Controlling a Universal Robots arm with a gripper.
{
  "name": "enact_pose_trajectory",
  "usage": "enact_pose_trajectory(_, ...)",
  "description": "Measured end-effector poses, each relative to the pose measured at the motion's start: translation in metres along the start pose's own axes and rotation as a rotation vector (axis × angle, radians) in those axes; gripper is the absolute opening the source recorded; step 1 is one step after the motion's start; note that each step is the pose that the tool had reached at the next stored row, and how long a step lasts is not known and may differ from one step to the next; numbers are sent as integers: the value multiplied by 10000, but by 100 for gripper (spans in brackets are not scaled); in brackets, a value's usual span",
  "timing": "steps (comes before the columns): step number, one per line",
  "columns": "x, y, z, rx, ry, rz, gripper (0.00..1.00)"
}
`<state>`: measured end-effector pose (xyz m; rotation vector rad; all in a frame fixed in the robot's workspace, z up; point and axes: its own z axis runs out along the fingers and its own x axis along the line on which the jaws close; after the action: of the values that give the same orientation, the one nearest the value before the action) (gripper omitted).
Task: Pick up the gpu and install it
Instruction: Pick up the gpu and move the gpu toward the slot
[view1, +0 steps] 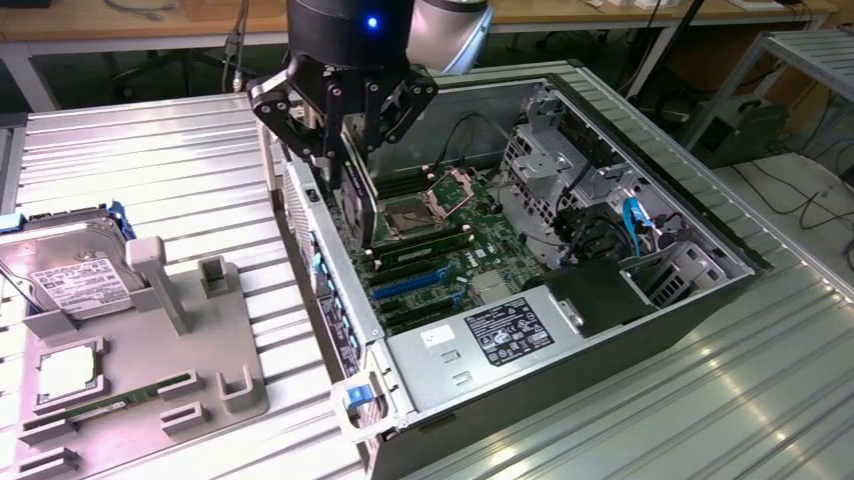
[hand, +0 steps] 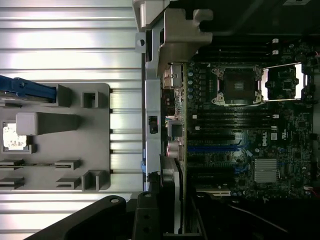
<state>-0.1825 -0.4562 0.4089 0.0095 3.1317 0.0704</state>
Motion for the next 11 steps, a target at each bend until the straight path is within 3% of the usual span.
enact_pose_trajectory(11,-150,1,1,0,0,1,28)
